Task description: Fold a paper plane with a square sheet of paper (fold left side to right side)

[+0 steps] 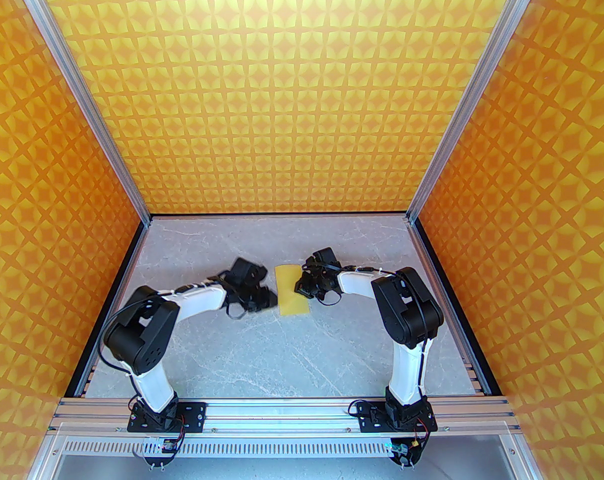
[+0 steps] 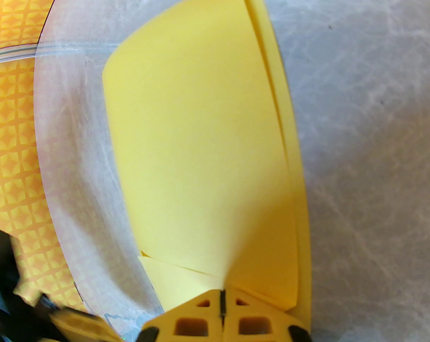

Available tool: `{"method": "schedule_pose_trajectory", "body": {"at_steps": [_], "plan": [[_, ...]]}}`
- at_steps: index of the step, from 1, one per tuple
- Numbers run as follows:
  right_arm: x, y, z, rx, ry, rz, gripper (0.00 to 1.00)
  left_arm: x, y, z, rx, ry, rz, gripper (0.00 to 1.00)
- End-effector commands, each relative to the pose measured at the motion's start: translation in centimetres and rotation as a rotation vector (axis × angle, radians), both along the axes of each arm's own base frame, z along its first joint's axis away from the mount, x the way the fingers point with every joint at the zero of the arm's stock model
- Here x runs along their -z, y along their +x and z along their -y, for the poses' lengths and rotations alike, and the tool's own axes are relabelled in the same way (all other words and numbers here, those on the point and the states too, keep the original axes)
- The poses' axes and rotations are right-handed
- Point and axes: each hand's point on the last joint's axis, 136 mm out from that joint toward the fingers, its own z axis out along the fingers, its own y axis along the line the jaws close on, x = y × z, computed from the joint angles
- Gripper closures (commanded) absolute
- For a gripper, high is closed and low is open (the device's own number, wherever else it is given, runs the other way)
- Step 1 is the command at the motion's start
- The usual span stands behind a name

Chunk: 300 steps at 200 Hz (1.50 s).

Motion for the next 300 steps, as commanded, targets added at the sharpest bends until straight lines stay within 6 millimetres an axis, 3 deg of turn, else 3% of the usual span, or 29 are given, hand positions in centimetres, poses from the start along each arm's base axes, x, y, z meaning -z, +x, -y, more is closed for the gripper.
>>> {"method": "schedule_pose_trajectory", "body": {"at_steps": [1, 46, 85, 104, 106, 113, 151, 189, 192, 215, 271, 300], "plan": [[2.3, -0.8, 1.3, 0.019, -0.065, -0.036, 1.00, -0.8, 4.2, 0.0, -0.081, 0.012, 0.068, 0.61], [1.8, -0.7, 1.1, 0.023, -0.048, -0.025, 1.00, 2.0, 9.6, 0.5, -0.148, 0.115, 0.097, 0.55], [1.5, -0.6, 0.8, 0.022, -0.029, -0.022, 1.00, 3.8, 12.2, -0.1, -0.197, 0.209, 0.121, 0.53], [1.7, -0.6, 0.7, 0.017, -0.025, -0.027, 1.00, 5.1, 12.5, 0.1, -0.188, 0.229, 0.099, 0.53], [1.6, -0.6, 0.7, 0.018, -0.025, -0.026, 1.00, 4.4, 13.0, 0.4, -0.189, 0.219, 0.116, 0.53], [1.7, -0.7, 0.7, 0.017, -0.025, -0.028, 1.00, 4.6, 13.3, 0.6, -0.187, 0.223, 0.112, 0.53], [2.0, -0.9, 0.7, 0.015, -0.025, -0.034, 1.00, 5.9, 12.7, 1.8, -0.151, 0.217, 0.079, 0.54], [2.5, -1.2, 0.8, 0.015, -0.025, -0.046, 1.00, 3.9, 11.9, 3.9, -0.099, 0.089, 0.111, 0.56], [2.5, -1.1, 0.8, 0.016, -0.025, -0.046, 1.00, 4.4, 11.3, 3.7, -0.098, 0.092, 0.096, 0.56], [2.6, -1.4, 1.0, 0.018, -0.031, -0.051, 1.00, 3.3, 10.3, 4.1, -0.068, 0.033, 0.107, 0.57], [2.9, -1.8, 1.3, 0.026, -0.042, -0.054, 1.00, 2.6, 8.8, 2.5, -0.083, 0.084, 0.115, 0.56], [1.1, -1.3, 1.0, 0.017, -0.018, -0.013, 1.00, 2.2, 9.2, 2.1, -0.087, 0.108, 0.129, 0.55]]}}
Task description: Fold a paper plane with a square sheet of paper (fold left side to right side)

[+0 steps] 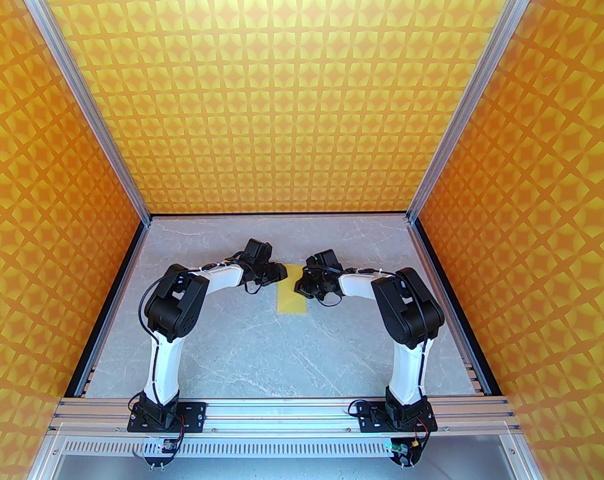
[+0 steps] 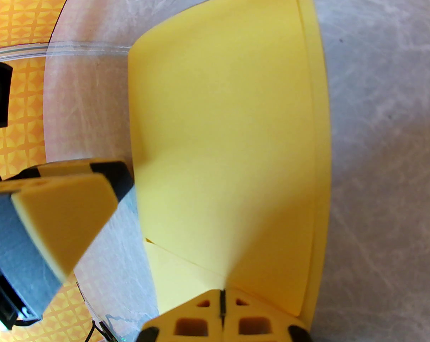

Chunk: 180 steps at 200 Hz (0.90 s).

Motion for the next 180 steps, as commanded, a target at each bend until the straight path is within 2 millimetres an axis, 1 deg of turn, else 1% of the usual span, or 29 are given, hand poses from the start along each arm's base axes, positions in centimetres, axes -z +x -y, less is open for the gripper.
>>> {"method": "schedule_pose_trajectory", "body": {"at_steps": [1, 21, 34, 52, 73, 89, 102, 122, 131, 143, 145, 148, 167, 180], "plan": [[1.0, -1.4, 1.2, 0.025, -0.050, -0.052, 1.00, -1.5, 0.1, -0.4, 0.005, 0.021, 0.026, 0.55], [-1.3, -1.1, 1.1, 0.025, -0.029, -0.002, 0.98, -1.4, 0.4, -0.5, 0.002, 0.024, 0.025, 0.55], [-2.7, -1.3, 1.1, 0.027, -0.013, 0.023, 0.98, -1.3, 0.6, -0.7, -0.003, 0.027, 0.022, 0.55], [-3.2, -2.2, 1.2, 0.027, 0.001, 0.018, 0.97, -1.1, 0.9, -0.8, -0.007, 0.032, 0.018, 0.55], [-2.4, -3.6, 1.2, 0.016, -0.004, -0.008, 0.97, -0.6, 1.2, -0.6, -0.003, 0.041, 0.007, 0.55], [-1.1, -4.7, 1.4, 0.010, -0.020, -0.038, 0.98, -0.2, 1.4, -0.5, -0.004, 0.044, -0.001, 0.54], [0.0, -5.1, 1.7, 0.014, -0.031, -0.055, 0.98, 0.0, 1.5, -0.4, -0.002, 0.045, -0.003, 0.54], [1.2, -5.4, 1.9, 0.014, -0.048, -0.073, 0.99, 0.4, 1.7, -0.4, -0.001, 0.060, -0.014, 0.54], [1.5, -5.4, 2.1, 0.018, -0.057, -0.074, 0.99, 0.6, 1.9, -0.5, 0.000, 0.078, -0.012, 0.54], [1.7, -5.4, 2.1, 0.018, -0.064, -0.076, 1.00, 1.2, 1.8, -0.9, -0.002, 0.112, -0.016, 0.54], [1.7, -5.4, 2.2, 0.019, -0.064, -0.075, 1.00, 0.6, 2.3, -0.7, -0.006, 0.107, 0.001, 0.54], [1.8, -5.4, 2.2, 0.018, -0.066, -0.075, 1.00, 0.3, 2.6, -0.7, -0.010, 0.109, 0.009, 0.54], [1.9, -5.5, 2.2, 0.018, -0.067, -0.079, 1.00, 0.2, 3.5, -1.0, -0.022, 0.140, 0.039, 0.54], [2.0, -5.5, 2.2, 0.017, -0.068, -0.079, 1.00, 0.5, 4.0, -1.1, -0.028, 0.162, 0.046, 0.54]]}}
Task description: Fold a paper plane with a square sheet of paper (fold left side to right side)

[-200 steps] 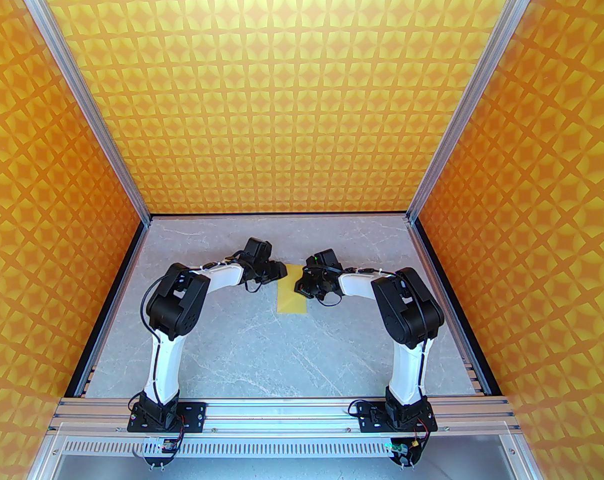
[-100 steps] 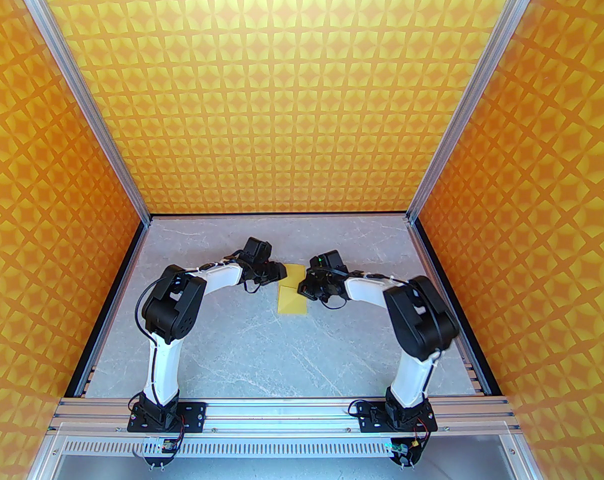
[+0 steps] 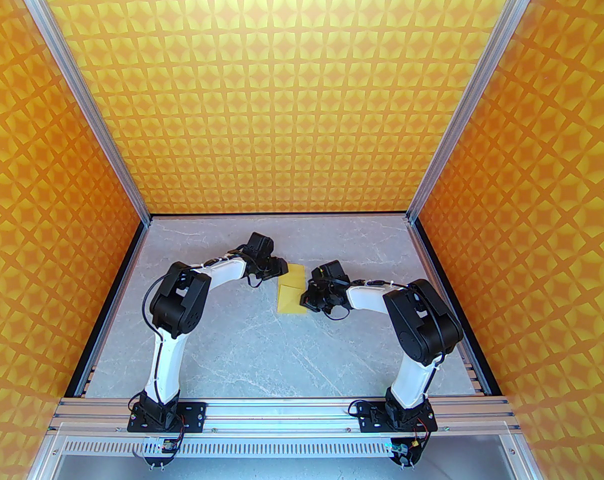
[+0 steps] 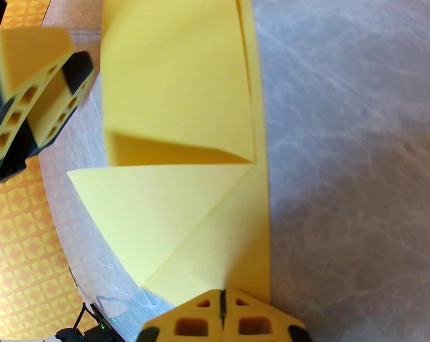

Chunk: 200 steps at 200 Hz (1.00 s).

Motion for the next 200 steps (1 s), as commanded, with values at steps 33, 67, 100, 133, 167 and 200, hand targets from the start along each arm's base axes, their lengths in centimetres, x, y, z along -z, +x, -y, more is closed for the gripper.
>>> {"method": "schedule_pose_trajectory", "body": {"at_steps": [33, 67, 100, 133, 167, 200], "plan": [[2.0, -0.7, 0.7, 0.010, -0.050, -0.035, 1.00, 1.2, 2.5, -0.9, -0.015, 0.135, 0.032, 0.53], [2.1, -0.7, 0.6, 0.011, -0.049, -0.037, 1.00, 2.0, 2.2, 0.3, 0.023, 0.153, 0.022, 0.53], [2.2, -0.7, 0.6, 0.013, -0.046, -0.041, 1.00, 2.4, 2.1, 0.7, 0.028, 0.160, 0.010, 0.53], [2.4, -0.8, 0.7, 0.013, -0.053, -0.044, 1.00, 1.4, 0.7, 2.5, 0.091, 0.088, 0.023, 0.55], [2.7, -0.9, 0.8, 0.015, -0.059, -0.052, 1.00, -0.7, -0.7, 3.3, 0.098, -0.027, 0.040, 0.55], [2.8, -0.9, 0.9, 0.018, -0.062, -0.052, 1.00, -2.2, -2.3, 3.4, 0.110, -0.102, 0.041, 0.55]]}}
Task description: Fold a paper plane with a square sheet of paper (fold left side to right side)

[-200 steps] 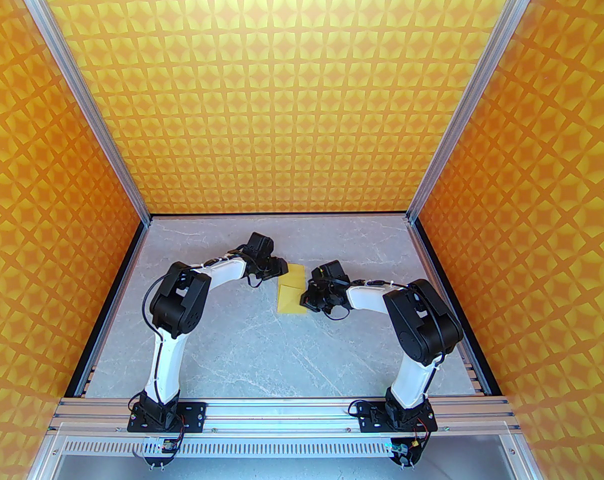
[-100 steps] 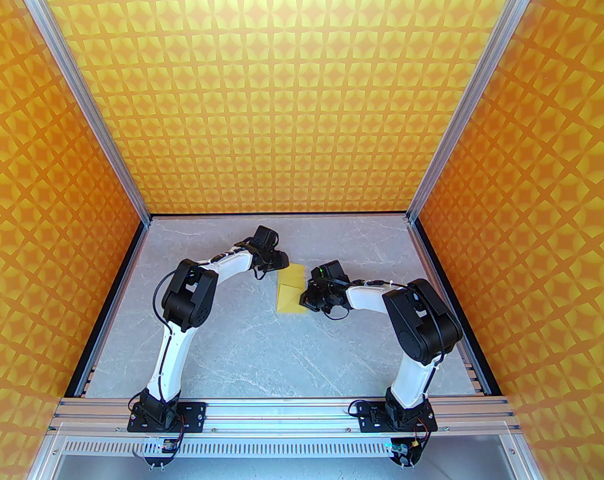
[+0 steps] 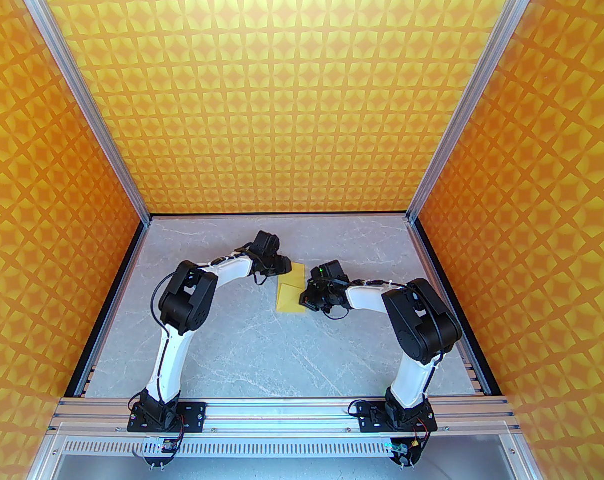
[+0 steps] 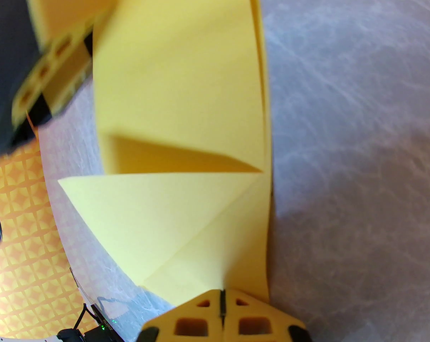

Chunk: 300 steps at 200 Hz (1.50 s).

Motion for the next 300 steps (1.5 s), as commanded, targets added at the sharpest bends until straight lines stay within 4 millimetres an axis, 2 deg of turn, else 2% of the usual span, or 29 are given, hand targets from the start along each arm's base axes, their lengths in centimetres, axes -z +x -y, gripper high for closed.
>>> {"method": "schedule_pose_trajectory", "body": {"at_steps": [1, 44, 76, 98, 114, 137, 156, 176, 206, 218, 232, 248, 258, 276, 286, 300], "plan": [[2.7, -1.3, 1.0, 0.019, -0.071, -0.067, 1.00, -2.7, -1.8, 1.4, 0.045, -0.113, -0.003, 0.55], [2.9, -1.4, 1.2, 0.020, -0.077, -0.070, 1.00, -4.0, -4.1, 1.7, 0.067, -0.235, -0.018, 0.54], [3.0, -1.6, 1.3, 0.022, -0.076, -0.074, 1.00, -4.1, -5.5, 1.0, 0.056, -0.290, -0.027, 0.48], [3.1, -1.7, 1.3, 0.023, -0.078, -0.075, 1.00, -4.5, -6.2, 0.8, 0.059, -0.338, -0.030, 0.40], [3.2, -1.7, 1.4, 0.023, -0.079, -0.077, 1.00, -4.5, -6.8, 0.8, 0.069, -0.356, -0.031, 0.40], [3.2, -1.8, 1.4, 0.024, -0.078, -0.079, 1.00, -3.6, -7.6, 0.7, 0.079, -0.338, -0.050, 0.47], [3.0, -1.7, 1.3, 0.026, -0.075, -0.074, 1.00, -2.6, -8.3, 0.7, 0.094, -0.315, -0.066, 0.61], [2.8, -1.7, 1.3, 0.027, -0.071, -0.073, 1.00, -1.9, -8.7, 0.6, 0.100, -0.296, -0.075, 0.68], [2.1, -1.5, 1.2, 0.027, -0.064, -0.058, 1.00, -1.6, -8.9, 0.7, 0.115, -0.254, -0.066, 0.74], [1.5, -1.2, 1.0, 0.026, -0.056, -0.043, 1.00, -1.6, -8.9, 0.7, 0.118, -0.237, -0.060, 0.78], [0.5, -0.8, 1.0, 0.030, -0.054, -0.018, 0.97, -2.0, -8.8, 0.5, 0.116, -0.221, -0.042, 0.89], [-1.2, -0.2, 1.1, 0.039, -0.053, 0.027, 0.97, -2.6, -8.7, 0.0, 0.112, -0.189, -0.022, 0.91], [-2.4, 0.0, 1.4, 0.041, -0.071, 0.053, 0.92, -3.2, -8.6, -0.2, 0.112, -0.172, -0.006, 0.95], [-4.9, 0.6, 2.5, 0.050, -0.133, 0.128, 0.83, -4.5, -8.4, -0.7, 0.108, -0.142, 0.026, 0.95], [-6.4, 0.9, 3.4, 0.063, -0.178, 0.182, 0.73, -5.3, -8.4, -1.1, 0.103, -0.120, 0.045, 0.96], [-8.4, 1.2, 4.8, 0.091, -0.237, 0.259, 0.54, -6.4, -8.4, -2.1, 0.088, -0.072, 0.072, 0.97]]}}
